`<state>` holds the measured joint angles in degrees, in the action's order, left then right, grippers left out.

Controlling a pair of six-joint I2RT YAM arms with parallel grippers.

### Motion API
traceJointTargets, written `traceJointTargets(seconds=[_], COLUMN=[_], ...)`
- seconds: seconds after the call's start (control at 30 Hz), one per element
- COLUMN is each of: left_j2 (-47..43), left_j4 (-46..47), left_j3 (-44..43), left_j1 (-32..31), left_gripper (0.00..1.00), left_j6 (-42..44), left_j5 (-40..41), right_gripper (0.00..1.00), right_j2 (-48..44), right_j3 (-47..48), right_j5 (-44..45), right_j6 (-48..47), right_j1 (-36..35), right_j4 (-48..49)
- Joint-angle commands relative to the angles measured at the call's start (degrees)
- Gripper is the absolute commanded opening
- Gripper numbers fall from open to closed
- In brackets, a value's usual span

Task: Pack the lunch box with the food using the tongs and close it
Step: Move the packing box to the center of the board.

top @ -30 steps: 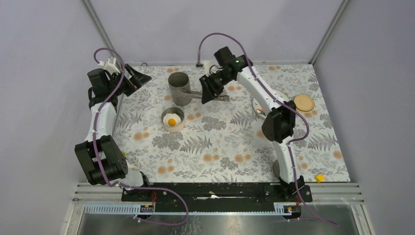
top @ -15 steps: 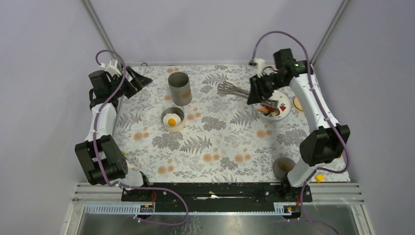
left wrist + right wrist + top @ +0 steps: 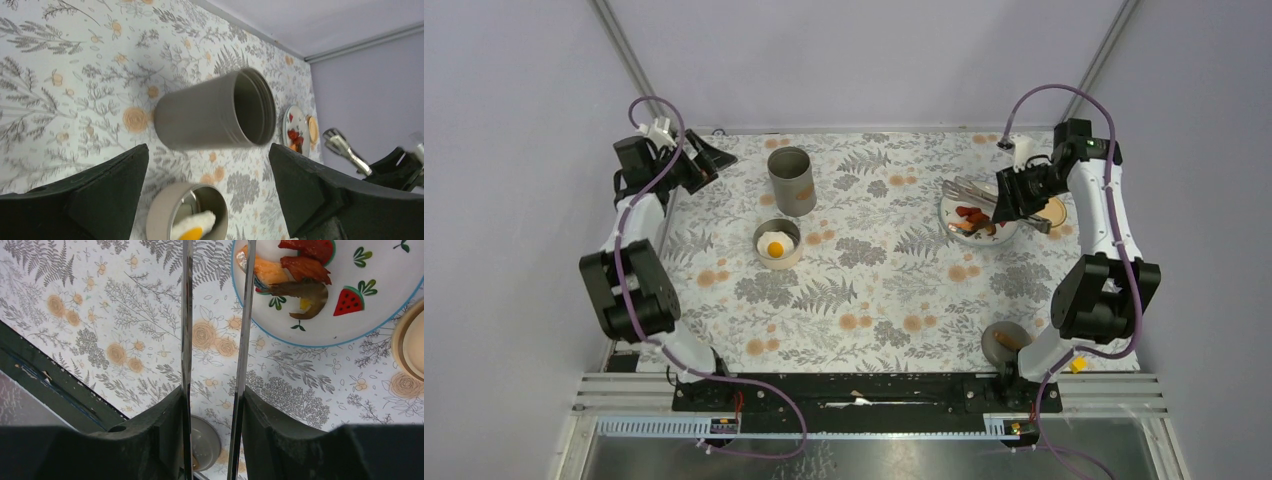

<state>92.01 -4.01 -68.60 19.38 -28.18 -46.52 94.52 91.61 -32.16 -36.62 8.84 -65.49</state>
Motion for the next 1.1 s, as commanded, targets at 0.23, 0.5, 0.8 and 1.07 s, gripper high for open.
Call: traceJointTargets(seconds=[0.23,0.5,0.8,1.07], left_j2=[25.99,33.94,32.02,27.26], left_j4=[17.11,28.46,37.96,28.09], left_j3=[-18.02,-19.39,-9.97,-8.39], left_j1=[-8.41,-13.94,-20.85,-25.33], left_gripper=[0.99,0.99,0.99,0.99], left_j6=[-15.43,-27.31,-36.14,-28.62], left_j5=[-0.88,-4.04,-7.86,-9.08], right_gripper=[0.49,0.49,0.49,0.50], right_j2=[1.40,2.37,4.01,6.16], right_j3=[0.67,0.86,1.47,4.74], right_j5=[2.05,3.76,4.42,6.83], right_j6=[-4.68,-7.05,-8.72,-11.29], right_j1=[3.92,5.98,6.93,6.98], right_j4=[-1.15,-1.04,-0.97,-0.79])
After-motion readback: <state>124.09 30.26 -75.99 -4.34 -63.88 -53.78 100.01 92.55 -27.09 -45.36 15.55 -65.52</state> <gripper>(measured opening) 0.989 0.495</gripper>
